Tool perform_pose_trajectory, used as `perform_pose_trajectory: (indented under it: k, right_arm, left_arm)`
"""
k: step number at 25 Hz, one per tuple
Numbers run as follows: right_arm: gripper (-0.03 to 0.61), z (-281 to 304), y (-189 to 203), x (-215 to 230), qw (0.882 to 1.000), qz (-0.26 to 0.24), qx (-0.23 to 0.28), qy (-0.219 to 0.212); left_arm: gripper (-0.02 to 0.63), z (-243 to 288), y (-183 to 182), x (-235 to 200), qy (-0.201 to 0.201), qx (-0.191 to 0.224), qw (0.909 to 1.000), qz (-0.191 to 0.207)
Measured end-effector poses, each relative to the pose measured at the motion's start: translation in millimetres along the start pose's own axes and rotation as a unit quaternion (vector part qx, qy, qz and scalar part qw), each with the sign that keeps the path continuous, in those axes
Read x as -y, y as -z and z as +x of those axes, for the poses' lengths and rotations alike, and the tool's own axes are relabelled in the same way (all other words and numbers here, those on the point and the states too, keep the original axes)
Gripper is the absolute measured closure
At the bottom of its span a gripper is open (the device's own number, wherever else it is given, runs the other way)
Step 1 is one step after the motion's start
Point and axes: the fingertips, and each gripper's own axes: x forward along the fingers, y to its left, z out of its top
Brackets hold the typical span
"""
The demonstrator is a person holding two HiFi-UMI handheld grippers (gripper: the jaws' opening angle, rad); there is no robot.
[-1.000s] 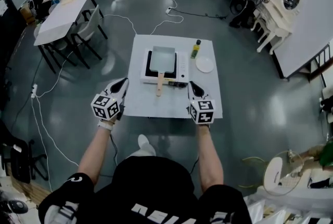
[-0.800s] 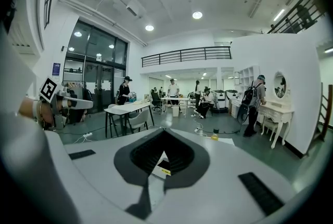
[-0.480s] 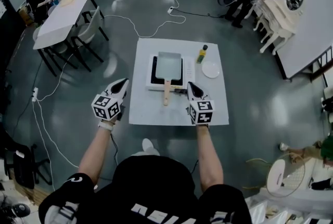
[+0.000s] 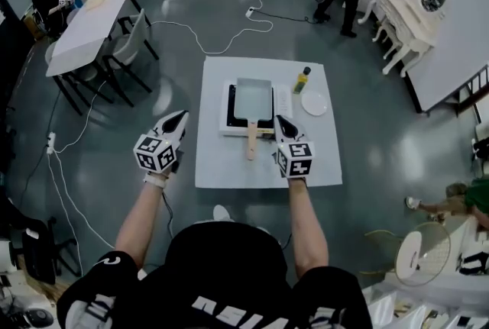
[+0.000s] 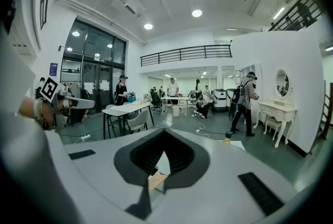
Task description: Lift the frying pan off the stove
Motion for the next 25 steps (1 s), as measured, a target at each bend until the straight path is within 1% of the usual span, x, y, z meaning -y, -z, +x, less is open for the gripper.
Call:
perform_pose_trajectory:
  k: [7, 13, 18, 23, 25]
  right_arm:
    - [0.583, 10.3, 0.8, -7.9, 1.000, 0.003, 0.003, 0.009]
    - [0.583, 6.4, 0.7, -13.1, 1.000, 0.004, 0.002, 0.017]
    - [0.583, 2.0, 5.9, -18.2, 1.000, 0.004, -0.002, 0.018]
    - [0.583, -2.5, -0.2, -23.2, 1.000, 0.001, 0.005, 0.019]
    - [0.583, -1.8, 4.8, -23.7, 1.000, 0.002, 0.001, 0.018]
  left_arm:
    - [0.615, 5.9, -2.5, -12.2, 0.014, 0.003, 0.9999, 0.004]
    - [0.615, 5.1, -0.1, -9.6, 0.028, 0.001, 0.9996, 0.004]
    - [0.615, 0.5, 3.9, -9.0, 0.031, 0.004, 0.9995, -0.001]
    - [0.615, -5.4, 5.6, -8.4, 0.031, 0.004, 0.9995, -0.006]
    - [0.615, -7.4, 8.7, -8.8, 0.029, 0.004, 0.9995, -0.008]
